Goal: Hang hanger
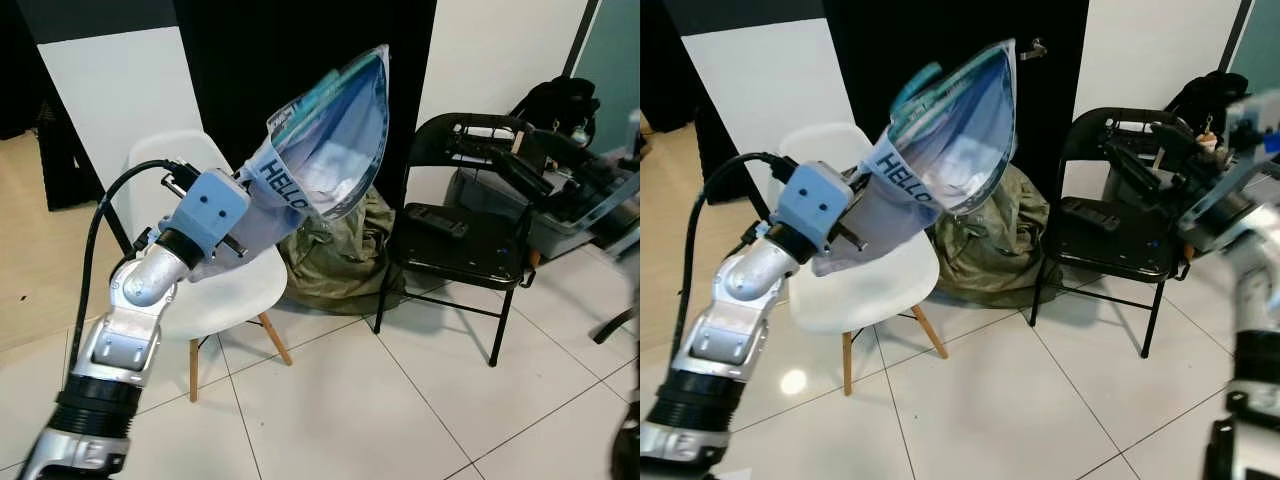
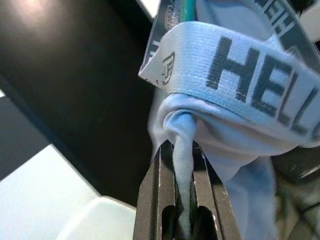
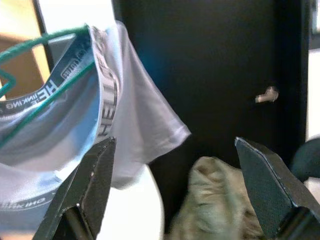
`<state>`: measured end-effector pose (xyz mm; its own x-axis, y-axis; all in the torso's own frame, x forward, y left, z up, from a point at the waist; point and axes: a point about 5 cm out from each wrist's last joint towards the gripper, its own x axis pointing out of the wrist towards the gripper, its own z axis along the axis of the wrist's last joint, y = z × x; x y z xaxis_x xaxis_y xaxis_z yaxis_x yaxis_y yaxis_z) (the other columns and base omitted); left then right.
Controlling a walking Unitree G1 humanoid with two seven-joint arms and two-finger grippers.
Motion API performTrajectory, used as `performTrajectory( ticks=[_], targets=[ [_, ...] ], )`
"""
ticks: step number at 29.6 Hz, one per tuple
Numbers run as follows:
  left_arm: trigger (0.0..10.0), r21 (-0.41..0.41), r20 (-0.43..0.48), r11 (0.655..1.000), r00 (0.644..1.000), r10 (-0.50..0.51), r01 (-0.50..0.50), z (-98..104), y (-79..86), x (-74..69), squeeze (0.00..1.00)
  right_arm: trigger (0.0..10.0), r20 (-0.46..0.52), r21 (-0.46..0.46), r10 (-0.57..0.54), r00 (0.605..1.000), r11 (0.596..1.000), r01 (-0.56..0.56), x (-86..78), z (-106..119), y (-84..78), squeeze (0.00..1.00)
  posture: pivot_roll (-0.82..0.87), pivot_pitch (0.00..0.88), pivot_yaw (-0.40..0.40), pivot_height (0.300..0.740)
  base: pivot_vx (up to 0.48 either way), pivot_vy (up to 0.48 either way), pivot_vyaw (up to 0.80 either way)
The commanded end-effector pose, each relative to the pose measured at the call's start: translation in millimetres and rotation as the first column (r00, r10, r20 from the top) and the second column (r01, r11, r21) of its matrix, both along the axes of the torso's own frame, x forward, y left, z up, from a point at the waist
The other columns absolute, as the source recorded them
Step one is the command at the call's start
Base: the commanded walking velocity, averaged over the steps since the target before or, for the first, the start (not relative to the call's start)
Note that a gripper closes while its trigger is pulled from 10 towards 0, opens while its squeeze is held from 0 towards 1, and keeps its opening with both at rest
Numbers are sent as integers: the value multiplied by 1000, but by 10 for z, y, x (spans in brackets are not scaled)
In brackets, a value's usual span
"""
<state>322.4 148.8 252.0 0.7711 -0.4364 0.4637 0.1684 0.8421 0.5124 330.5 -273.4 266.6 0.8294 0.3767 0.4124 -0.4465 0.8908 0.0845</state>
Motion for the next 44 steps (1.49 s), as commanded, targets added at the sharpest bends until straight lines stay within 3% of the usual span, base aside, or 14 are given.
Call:
performTrajectory(
  ticks=[1, 4, 6, 10, 11, 12, 13, 21, 34, 35, 36, 37, 38, 44],
  targets=[
    [0, -25, 21, 999, 999, -47, 48, 39, -71, -17, 0, 10000, 81, 87, 52, 995, 994, -59, -42, 83, 166, 0, -41, 0, 30, 740, 0, 0, 0],
    [0, -24, 14, 998, 998, -59, 60, -1, -123, -15, 0, 10000, 112, 95, 120, 986, 987, -131, -66, 77, 345, 0, -39, 0, 32, 740, 0, 0, 0],
    [0, -24, 14, 998, 998, -59, 60, -1, -123, -15, 0, 10000, 112, 95, 120, 986, 987, -131, -66, 77, 345, 0, -39, 0, 32, 740, 0, 0, 0],
    [902, -29, 11, 997, 997, -76, 76, -22, -173, -24, 0, 10000, 117, 63, 171, 978, 982, -179, -68, 70, 476, 0, -37, 0, 28, 740, 0, 0, 0],
    [6706, -29, 5, 996, 996, -86, 87, -46, -207, -37, 0, 10000, 132, 48, 180, 975, 981, -187, -62, 123, 518, 0, -39, 0, 28, 740, 0, 0, 0],
    [6706, -29, 5, 996, 996, -86, 87, -46, -207, -37, 0, 10000, 132, 48, 180, 975, 981, -187, -62, 123, 518, 0, -39, 0, 28, 740, 0, 0, 0],
    [10000, -29, 0, 995, 995, -99, 99, -79, -254, -55, 0, 10000, 148, 31, 153, 977, 987, -159, -45, 211, 534, 0, -39, 0, 27, 740, 0, 0, 0],
    [10000, -8, 0, 990, 990, -140, 140, -107, -349, -96, 0, 10000, 137, -92, 40, 990, 995, -27, 8, 255, 609, 0, -42, 0, 30, 740, 0, 0, 0],
    [10000, 2, -4, 985, 985, -170, 170, -132, -440, -152, 0, 10000, 151, -144, -93, 984, 983, 115, 92, 347, 601, 0, -35, 0, 25, 740, 0, 0, 0],
    [10000, 2, -5, 985, 985, -174, 174, -134, -447, -158, 0, 8706, 153, -142, -99, 983, 983, 121, 94, 354, 597, 0, -37, 0, 27, 740, 0, 0, 0],
    [10000, 4, -6, 983, 983, -181, 181, -139, -465, -169, 0, 2157, 158, -135, -110, 981, 982, 132, 98, 363, 589, 0, -37, 0, 27, 740, 0, 0, 0],
    [10000, 4, -6, 983, 983, -181, 181, -139, -465, -169, 0, 2157, 158, -135, -110, 981, 982, 132, 98, 363, 589, 0, -37, 0, 27, 740, 0, 0, 0],
    [10000, 4, -6, 983, 983, -186, 186, -142, -476, -174, 0, 0, 160, -133, -115, 980, 982, 137, 98, 367, 585, 0, -37, 0, 27, 740, 0, 0, 0],
    [10000, 2, -6, 981, 981, -195, 195, -138, -500, -186, 0, 0, 164, -145, -123, 979, 978, 148, 99, 371, 585, 0, -37, 0, 28, 740, 0, 0, 0]
  ],
)
